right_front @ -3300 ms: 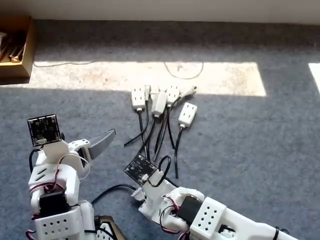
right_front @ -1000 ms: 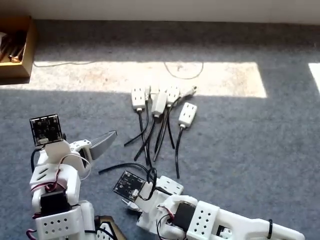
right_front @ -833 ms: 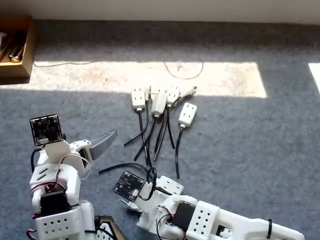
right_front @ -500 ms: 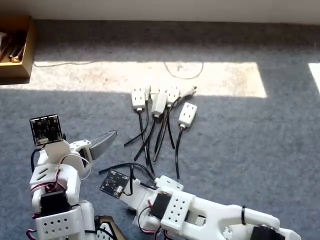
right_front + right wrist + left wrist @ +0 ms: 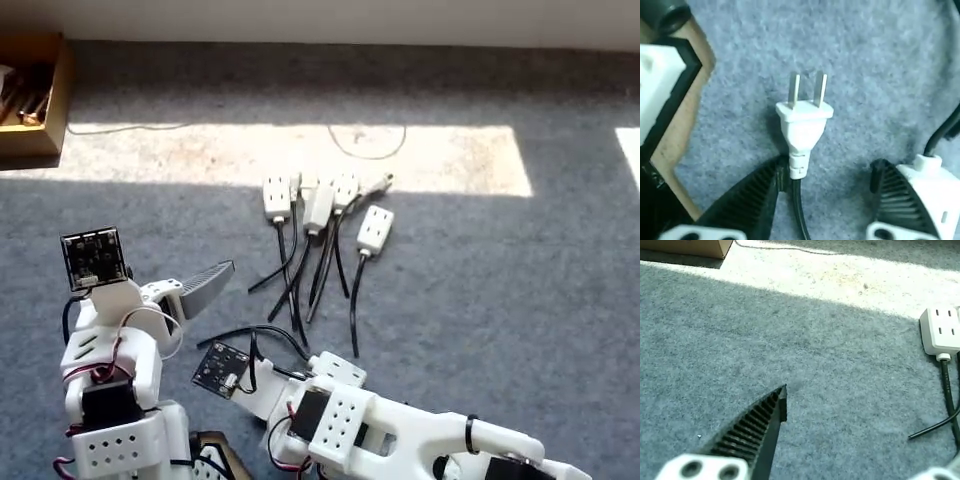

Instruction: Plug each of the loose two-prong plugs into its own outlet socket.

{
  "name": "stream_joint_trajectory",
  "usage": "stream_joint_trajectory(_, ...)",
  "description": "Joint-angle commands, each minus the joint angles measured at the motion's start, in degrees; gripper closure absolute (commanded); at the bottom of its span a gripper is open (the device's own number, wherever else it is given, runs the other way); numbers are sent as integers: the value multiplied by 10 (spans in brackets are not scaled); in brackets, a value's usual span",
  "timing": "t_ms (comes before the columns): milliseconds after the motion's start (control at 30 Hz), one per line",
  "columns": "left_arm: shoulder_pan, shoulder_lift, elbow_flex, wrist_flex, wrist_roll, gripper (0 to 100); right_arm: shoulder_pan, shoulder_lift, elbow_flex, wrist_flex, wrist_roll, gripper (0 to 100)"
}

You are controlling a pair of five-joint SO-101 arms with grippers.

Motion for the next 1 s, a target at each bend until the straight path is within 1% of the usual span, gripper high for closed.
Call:
stream_joint_trajectory(0, 7, 0, -4, -9, 2, 473, 11, 7, -18, -23, 9, 824)
stream_joint_trajectory(67, 7, 0, -4, -9, 2, 473, 12, 7, -24, -23, 12, 952)
stream_joint_trajectory(100, 7, 0, -4, -9, 2, 473, 12, 7, -29, -23, 29, 998)
stream_joint_trajectory(167, 7, 0, -4, -9, 2, 473, 12, 7, -33, -23, 80, 971)
stream_joint_trajectory(233, 8, 0, -4, -9, 2, 473, 11, 7, -32, -23, 117, 995)
stream_joint_trajectory(333, 8, 0, -4, -9, 2, 473, 11, 8, -32, 0, 164, 981)
stream_joint_trajectory(433, 8, 0, -4, -9, 2, 473, 11, 7, -37, 49, 178, 975)
stream_joint_trajectory(533, 7, 0, -4, -9, 2, 473, 22, 11, -52, 78, 193, 995)
stream_joint_trajectory(633, 7, 0, -4, -9, 2, 473, 95, 7, -62, 112, 229, 993)
stream_joint_trajectory(700, 7, 0, -4, -9, 2, 473, 160, 7, -94, 158, 279, 993)
stream_joint_trajectory(800, 8, 0, -5, -9, 2, 473, 243, 3, -156, 226, 311, 993)
stream_joint_trajectory(900, 8, 1, -8, -9, 2, 473, 285, -24, -225, 283, 332, 993)
stream_joint_trajectory(967, 8, 1, -9, -9, 2, 473, 286, -48, -283, 331, 333, 993)
